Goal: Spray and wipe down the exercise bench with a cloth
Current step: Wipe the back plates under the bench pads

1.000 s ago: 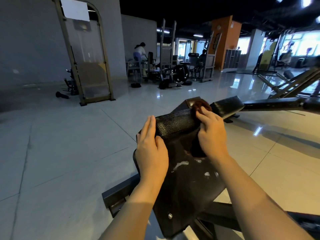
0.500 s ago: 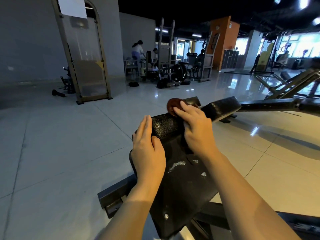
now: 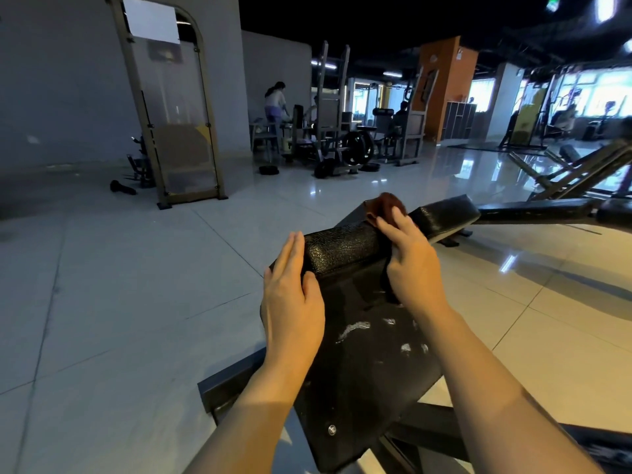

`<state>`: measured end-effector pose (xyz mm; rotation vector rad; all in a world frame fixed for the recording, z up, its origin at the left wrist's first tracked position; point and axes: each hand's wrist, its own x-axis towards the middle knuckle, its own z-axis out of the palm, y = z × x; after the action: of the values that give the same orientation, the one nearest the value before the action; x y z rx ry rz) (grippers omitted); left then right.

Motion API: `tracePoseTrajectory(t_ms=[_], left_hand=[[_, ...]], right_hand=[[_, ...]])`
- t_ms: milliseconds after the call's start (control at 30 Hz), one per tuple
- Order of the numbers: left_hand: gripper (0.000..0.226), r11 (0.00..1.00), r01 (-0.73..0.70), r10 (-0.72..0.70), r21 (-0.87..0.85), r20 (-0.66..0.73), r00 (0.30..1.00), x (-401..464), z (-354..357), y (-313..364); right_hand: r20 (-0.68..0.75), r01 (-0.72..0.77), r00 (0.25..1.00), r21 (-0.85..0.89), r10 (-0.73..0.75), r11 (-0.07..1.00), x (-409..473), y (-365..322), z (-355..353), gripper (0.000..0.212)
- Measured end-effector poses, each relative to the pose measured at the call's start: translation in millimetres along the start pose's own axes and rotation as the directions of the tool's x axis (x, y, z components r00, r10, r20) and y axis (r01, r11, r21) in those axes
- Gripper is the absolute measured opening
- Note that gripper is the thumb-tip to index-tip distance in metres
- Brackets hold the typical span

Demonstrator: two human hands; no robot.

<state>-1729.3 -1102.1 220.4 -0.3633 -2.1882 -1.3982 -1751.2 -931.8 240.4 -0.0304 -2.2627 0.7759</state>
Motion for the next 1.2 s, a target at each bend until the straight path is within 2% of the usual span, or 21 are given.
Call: tracePoseTrajectory(t_ms=[100, 200, 267, 333, 433, 500, 600, 667, 733, 800, 867, 933, 1000, 1067, 1100, 1200], left_hand=[[0.058, 0.998, -0.022, 0.023, 0.051, -0.022, 0.999, -2, -3, 1], [0.056, 0.996, -0.029, 0.037, 0.081, -0.103, 0.994, -2, -3, 0], [0.051, 0.995, -0.04, 0.05, 0.087, -0.124, 0.991, -2, -1, 1], [0.051, 0.994, -0.046, 0.057, 0.097, -0.111, 0.992, -4, 2, 2], [0.055, 0.993, -0.076, 0.084, 0.093, -0.083, 0.993, -10, 4, 1], [0.057, 0.994, -0.076, 0.081, 0.077, -0.073, 0.994, -11, 4, 0], [0.057, 0.996, -0.065, 0.07, 0.061, -0.079, 0.994, -10, 3, -2], [0.055, 0.996, -0.069, 0.074, 0.055, -0.094, 0.993, -8, 2, -2], [0.055, 0.996, -0.074, 0.078, 0.044, -0.089, 0.993, -8, 1, -2], [0.055, 0.997, -0.074, 0.076, 0.032, -0.072, 0.994, -8, -1, -1], [0.055, 0.997, -0.077, 0.079, 0.025, -0.067, 0.995, -9, -4, -2], [0.055, 0.996, -0.085, 0.086, 0.021, -0.063, 0.994, -8, -6, -3], [0.055, 0.996, -0.088, 0.089, 0.019, -0.063, 0.994, -8, -7, -2], [0.053, 0.997, -0.082, 0.083, 0.013, -0.059, 0.995, -9, -8, -2], [0.053, 0.997, -0.076, 0.077, 0.008, -0.052, 0.996, -10, -9, -2], [0.05, 0.998, -0.058, 0.058, -0.005, -0.04, 0.998, -11, -14, -3]], right_hand=[[-0.012, 0.0, 1.0, -0.057, 0.0, 0.998, -7, -13, 6, 0.048], [0.028, 0.196, 0.981, -0.064, -0.194, 0.979, -21, -37, 17, 0.042], [0.074, 0.257, 0.965, -0.059, -0.252, 0.965, -20, -36, 16, 0.046], [0.048, 0.156, 0.987, -0.05, -0.154, 0.986, -10, -18, 7, 0.054], [-0.025, -0.113, 0.993, -0.032, 0.112, 0.993, -6, 11, -9, 0.06], [-0.071, -0.177, 0.982, 0.006, 0.177, 0.984, -10, 12, -10, 0.058], [-0.139, -0.007, 0.99, -0.017, 0.005, 1.0, -10, -4, 3, 0.049], [-0.067, 0.113, 0.991, -0.083, -0.119, 0.99, -4, -8, 12, 0.043], [-0.026, 0.034, 0.999, -0.012, -0.034, 0.999, 4, -5, 7, 0.041], [-0.046, -0.056, 0.997, 0.084, 0.06, 0.995, 7, 1, 1, 0.04], [-0.05, -0.036, 0.998, 0.081, 0.04, 0.996, 0, -17, 4, 0.037], [0.005, 0.099, 0.995, 0.085, -0.099, 0.992, -14, -45, 12, 0.036], [0.102, 0.258, 0.958, 0.113, -0.269, 0.96, -27, -66, 18, 0.038], [0.127, 0.338, 0.93, 0.078, -0.346, 0.938, -28, -65, 16, 0.04], [0.103, 0.3, 0.947, 0.062, -0.305, 0.952, -22, -56, 13, 0.039], [0.037, 0.025, 0.999, 0.055, -0.027, 0.998, -9, -27, 3, 0.04]])
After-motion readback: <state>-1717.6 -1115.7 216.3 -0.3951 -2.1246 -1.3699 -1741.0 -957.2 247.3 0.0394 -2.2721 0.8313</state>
